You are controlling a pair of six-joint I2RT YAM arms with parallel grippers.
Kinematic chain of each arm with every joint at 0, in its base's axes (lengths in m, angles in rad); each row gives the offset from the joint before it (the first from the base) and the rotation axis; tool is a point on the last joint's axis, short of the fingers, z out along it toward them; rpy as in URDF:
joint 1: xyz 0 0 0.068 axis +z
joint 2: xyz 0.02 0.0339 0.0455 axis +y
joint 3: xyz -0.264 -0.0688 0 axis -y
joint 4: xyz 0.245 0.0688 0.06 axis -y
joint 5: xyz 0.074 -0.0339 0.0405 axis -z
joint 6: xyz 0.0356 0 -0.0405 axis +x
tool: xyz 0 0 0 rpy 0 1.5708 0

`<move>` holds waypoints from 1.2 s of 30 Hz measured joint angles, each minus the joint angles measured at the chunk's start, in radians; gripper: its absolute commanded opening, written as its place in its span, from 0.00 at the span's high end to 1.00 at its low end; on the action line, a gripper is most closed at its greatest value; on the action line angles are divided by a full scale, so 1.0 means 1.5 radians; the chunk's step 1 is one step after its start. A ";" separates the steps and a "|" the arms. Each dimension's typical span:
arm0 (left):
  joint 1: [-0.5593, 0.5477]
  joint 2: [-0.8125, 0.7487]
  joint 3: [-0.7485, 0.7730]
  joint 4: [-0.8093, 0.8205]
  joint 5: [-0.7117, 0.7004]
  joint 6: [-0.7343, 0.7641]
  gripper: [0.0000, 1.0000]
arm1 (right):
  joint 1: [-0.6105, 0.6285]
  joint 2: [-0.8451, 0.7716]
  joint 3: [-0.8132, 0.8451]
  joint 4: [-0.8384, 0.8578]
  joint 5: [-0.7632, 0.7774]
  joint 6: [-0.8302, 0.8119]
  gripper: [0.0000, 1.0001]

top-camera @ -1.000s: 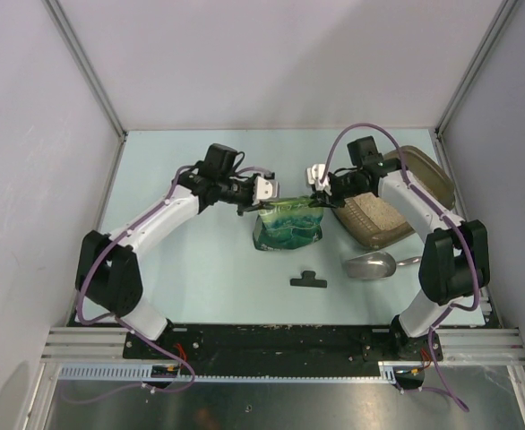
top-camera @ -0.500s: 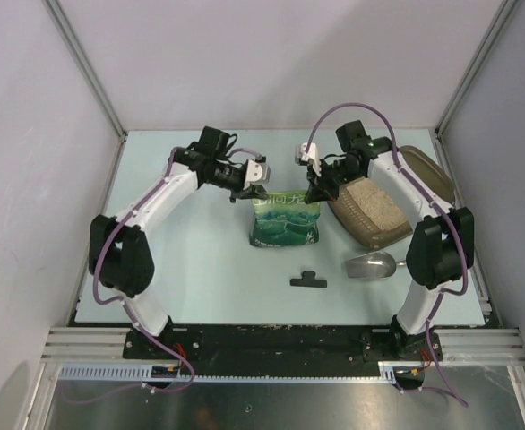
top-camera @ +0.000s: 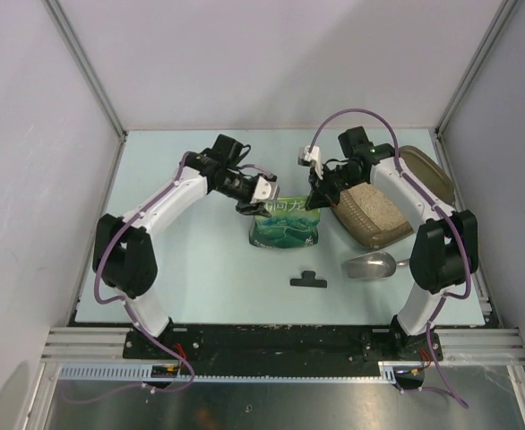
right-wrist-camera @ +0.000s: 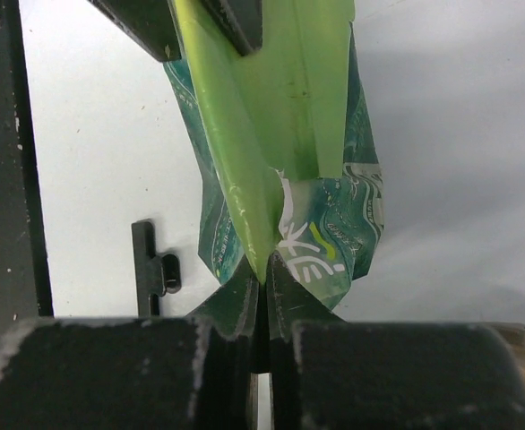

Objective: Fill the litter box with clean litter

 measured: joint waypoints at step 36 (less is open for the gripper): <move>-0.022 0.047 0.051 0.068 -0.047 -0.229 0.97 | 0.058 -0.180 -0.166 0.206 0.067 -0.111 0.64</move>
